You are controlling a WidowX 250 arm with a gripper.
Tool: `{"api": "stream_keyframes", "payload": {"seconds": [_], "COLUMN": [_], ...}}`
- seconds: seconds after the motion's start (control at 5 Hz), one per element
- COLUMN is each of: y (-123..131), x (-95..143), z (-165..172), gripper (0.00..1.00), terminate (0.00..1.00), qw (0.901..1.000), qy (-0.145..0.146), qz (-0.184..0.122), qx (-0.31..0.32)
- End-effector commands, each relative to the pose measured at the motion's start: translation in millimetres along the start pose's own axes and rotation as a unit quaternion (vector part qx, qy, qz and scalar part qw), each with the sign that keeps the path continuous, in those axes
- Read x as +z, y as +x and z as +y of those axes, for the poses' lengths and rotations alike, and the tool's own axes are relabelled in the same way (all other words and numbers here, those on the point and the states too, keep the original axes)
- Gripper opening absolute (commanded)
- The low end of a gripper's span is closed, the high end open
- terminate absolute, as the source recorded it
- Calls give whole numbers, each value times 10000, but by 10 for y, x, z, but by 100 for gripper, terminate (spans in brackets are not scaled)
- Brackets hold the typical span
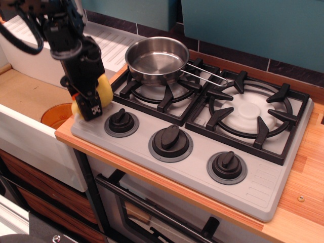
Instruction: Put stuffedduck in pan
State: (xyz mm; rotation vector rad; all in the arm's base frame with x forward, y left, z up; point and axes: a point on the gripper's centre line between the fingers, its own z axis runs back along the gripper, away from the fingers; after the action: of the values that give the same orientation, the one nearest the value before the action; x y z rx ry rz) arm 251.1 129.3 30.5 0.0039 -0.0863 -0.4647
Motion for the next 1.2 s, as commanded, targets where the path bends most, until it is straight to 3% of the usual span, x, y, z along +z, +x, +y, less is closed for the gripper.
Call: {"api": "stream_keyframes", "payload": {"seconds": [0.0, 0.4, 0.6, 0.8, 1.0], "y": [539, 1160, 1394, 1474, 1488], "x": [827, 1173, 1191, 1126, 1079], "z": [224, 343, 316, 247, 206], "gripper": [0, 0, 0, 0, 100], "terminate": [0, 0, 0, 0, 0], "qw": [9988, 9968, 9958, 9956, 9958], "qy": [260, 110, 127, 166, 160], "qz": [108, 306, 356, 312, 338], "qx": [-391, -735, -832, -867, -839]}}
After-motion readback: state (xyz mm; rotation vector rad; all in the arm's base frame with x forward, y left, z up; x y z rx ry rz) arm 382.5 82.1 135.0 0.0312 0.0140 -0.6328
